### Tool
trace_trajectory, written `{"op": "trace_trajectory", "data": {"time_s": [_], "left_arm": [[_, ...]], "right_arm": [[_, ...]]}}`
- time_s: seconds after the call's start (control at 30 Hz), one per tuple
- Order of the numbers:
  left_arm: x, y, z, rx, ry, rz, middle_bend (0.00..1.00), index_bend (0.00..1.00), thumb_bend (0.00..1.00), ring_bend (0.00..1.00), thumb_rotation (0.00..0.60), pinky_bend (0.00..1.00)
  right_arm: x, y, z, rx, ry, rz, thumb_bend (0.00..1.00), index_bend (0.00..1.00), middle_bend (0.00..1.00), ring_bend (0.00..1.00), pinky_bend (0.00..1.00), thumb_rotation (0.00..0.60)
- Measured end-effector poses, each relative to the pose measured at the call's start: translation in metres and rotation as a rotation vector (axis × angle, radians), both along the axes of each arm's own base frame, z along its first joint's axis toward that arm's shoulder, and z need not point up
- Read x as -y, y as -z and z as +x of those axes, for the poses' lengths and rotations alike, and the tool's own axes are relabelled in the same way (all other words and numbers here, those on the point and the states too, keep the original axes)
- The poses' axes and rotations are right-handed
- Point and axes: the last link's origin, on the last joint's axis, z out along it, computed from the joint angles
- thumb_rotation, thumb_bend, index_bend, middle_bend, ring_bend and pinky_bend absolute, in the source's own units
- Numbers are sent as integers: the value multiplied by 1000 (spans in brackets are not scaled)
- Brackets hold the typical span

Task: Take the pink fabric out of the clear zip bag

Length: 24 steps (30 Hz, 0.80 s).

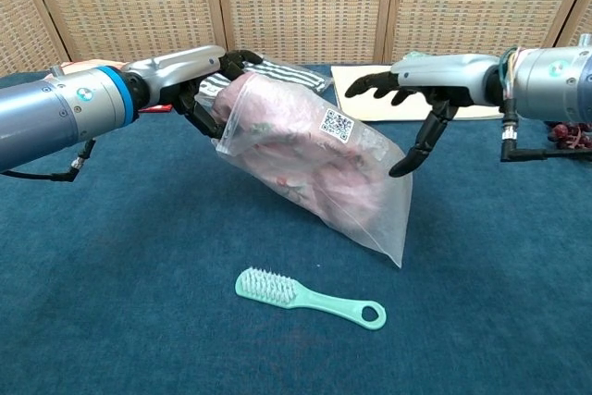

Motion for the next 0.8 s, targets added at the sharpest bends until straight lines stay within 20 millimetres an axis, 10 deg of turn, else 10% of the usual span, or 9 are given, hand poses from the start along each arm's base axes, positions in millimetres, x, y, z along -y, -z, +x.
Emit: {"op": "trace_trajectory", "data": {"time_s": [0.2, 0.47, 0.8], "left_arm": [[-2, -4, 4, -1, 10, 9, 0, 701, 688, 0, 600, 0], [-4, -7, 9, -5, 19, 15, 0, 701, 688, 0, 600, 0], [-4, -10, 19, -20, 43, 27, 0, 700, 688, 0, 600, 0]], "right_arm": [[-9, -21, -21, -108, -150, -183, 0, 39, 145, 140, 83, 600], [-36, -38, -59, -252, -450, -349, 0, 57, 524, 518, 709, 600], [-66, -14, -93, -348, -790, -274, 0, 131, 674, 666, 941, 600]]}}
